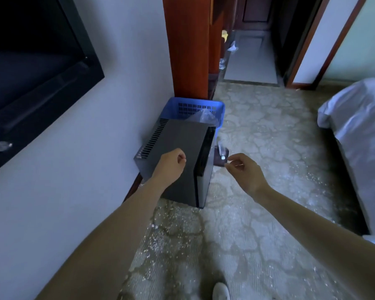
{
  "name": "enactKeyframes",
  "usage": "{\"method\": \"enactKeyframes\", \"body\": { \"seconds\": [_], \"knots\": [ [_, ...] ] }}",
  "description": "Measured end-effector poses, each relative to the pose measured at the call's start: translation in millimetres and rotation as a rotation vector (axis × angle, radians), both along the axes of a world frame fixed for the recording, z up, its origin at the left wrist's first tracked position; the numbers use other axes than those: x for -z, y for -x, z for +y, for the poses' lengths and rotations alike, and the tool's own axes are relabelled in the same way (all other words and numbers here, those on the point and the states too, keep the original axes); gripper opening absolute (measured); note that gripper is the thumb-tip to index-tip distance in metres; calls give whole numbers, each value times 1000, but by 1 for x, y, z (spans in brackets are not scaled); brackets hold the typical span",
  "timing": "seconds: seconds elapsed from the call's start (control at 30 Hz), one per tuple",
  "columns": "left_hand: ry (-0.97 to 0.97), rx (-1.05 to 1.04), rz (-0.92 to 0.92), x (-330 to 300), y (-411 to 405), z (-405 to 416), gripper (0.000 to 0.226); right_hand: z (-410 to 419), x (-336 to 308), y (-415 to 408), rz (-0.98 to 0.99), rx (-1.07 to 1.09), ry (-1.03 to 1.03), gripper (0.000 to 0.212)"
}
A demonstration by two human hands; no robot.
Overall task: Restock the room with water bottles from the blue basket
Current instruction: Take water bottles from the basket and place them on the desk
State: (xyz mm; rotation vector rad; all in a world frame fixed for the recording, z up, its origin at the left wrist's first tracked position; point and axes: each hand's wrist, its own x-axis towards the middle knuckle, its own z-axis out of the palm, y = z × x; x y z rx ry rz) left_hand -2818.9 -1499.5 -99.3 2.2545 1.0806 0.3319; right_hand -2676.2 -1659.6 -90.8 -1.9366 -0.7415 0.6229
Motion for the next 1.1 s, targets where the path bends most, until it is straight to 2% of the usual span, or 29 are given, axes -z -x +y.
{"method": "enactKeyframes", "body": {
  "seconds": [0.23, 0.77, 0.93, 1.1],
  "knots": [
    [-15, 0, -20, -16, -95, 59, 14, 61, -17, -102, 4, 2, -14, 14],
    [-28, -53, 80, -17, -244, 237, 20, 256, -15, -258, -85, -126, -11, 22],
    [-34, -55, 103, -21, -300, 277, 9, 299, -17, -319, -96, -161, -28, 21],
    [-12, -186, 96, -18, -365, 305, 9, 341, -15, -390, -113, -253, -22, 27]
  ]
}}
